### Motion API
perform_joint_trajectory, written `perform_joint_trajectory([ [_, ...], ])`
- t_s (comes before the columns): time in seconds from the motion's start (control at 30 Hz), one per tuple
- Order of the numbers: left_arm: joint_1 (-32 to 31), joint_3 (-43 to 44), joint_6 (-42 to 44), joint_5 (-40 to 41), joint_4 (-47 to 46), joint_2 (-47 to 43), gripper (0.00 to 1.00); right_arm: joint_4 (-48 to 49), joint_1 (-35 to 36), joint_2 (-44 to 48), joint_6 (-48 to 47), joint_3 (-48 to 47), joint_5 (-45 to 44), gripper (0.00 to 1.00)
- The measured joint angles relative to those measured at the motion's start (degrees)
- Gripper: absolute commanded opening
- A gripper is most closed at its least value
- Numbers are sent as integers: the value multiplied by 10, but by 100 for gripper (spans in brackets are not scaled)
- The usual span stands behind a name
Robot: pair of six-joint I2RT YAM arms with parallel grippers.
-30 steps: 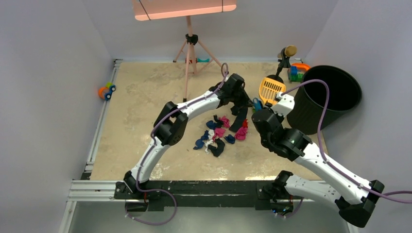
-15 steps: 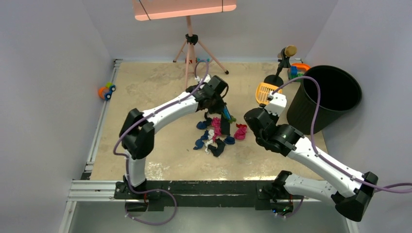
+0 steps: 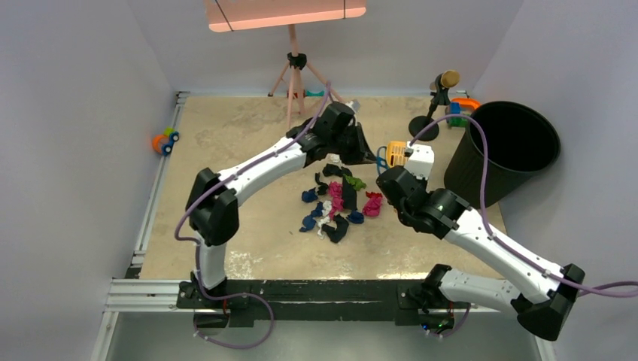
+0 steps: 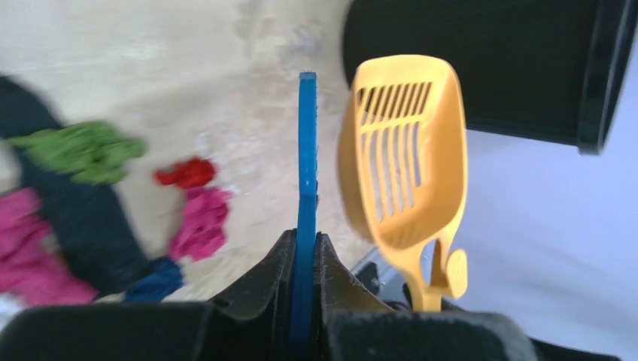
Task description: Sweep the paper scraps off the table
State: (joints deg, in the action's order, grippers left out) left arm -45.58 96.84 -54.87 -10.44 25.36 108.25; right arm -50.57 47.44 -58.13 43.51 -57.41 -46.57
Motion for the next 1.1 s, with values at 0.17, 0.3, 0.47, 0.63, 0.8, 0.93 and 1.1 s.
perform_joint_trajectory([
  [0.17,-12,89,5,-106,-10,109,0,-13,0,30,-12,0,19,0],
  [0.3,-24,100,41,-118,61,145,0,-12,0,30,-28,0,47,0],
  [0.47,-35,119,103,-54,166,161,0,1,0,30,-49,7,78,0],
  [0.63,-33,127,159,48,246,151,0,6,0,23,-64,7,101,0],
  [0.8,-32,127,206,112,307,111,0,9,0,16,-79,7,120,0],
  [0.93,-28,127,224,113,330,71,0,7,0,12,-85,7,135,0],
  [1.1,-13,127,242,87,335,-8,0,-1,0,14,-93,7,165,0],
])
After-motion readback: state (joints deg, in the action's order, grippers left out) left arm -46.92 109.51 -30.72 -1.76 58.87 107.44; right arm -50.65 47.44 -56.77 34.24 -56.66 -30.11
